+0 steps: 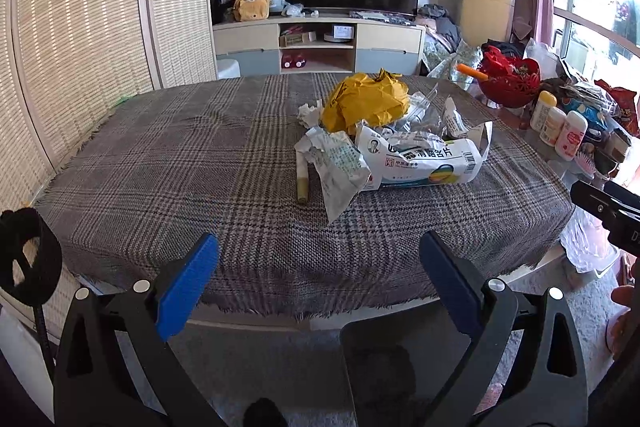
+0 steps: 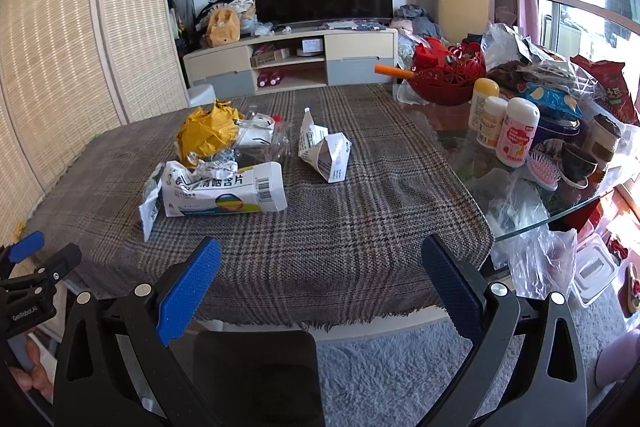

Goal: Collect trash
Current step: 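Move both tools toward the trash pile on the plaid table, then grasp the white paper packet with the right gripper while the left gripper grasps the white wrapper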

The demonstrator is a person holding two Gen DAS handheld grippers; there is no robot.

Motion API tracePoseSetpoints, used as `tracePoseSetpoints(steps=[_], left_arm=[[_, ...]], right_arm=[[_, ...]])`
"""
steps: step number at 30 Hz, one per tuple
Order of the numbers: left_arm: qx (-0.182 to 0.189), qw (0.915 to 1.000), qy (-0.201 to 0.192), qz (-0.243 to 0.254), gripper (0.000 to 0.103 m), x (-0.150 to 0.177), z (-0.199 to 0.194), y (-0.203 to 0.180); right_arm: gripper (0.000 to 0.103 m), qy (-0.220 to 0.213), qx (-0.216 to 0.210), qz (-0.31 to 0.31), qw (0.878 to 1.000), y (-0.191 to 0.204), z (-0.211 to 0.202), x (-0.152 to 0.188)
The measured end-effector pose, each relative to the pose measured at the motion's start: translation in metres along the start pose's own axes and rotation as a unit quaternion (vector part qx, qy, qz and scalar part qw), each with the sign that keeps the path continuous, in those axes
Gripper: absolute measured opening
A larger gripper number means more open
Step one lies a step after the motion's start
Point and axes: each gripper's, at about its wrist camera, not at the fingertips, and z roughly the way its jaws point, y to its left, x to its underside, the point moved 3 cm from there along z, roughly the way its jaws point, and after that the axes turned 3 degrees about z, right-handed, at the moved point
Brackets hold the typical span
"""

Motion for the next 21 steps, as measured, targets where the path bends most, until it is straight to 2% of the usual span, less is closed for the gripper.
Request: tracePoseSetpoints(steps=[6,13,21], left_arm=[[0.026,0.9985,0.045,-0.017,0.095,-0.009,0.024,0.0],[0.003,0.9958,0.091,0.007,0.095,-0.018,0.058,-0.001],[0.002,0.9938,0.108,0.025,0.095,-0.03,0.087,-0.007]], right_arm=[[0.1,0.046,-0.032,0.008,0.998,-0.005,0.034,-0.014],[0.1,0.065,-0.035,-0.016,0.997,0.003,0.063,-0.045],[0.1,0.099,-0.041,0.0,0.994,-0.001,0.106,-0.069]])
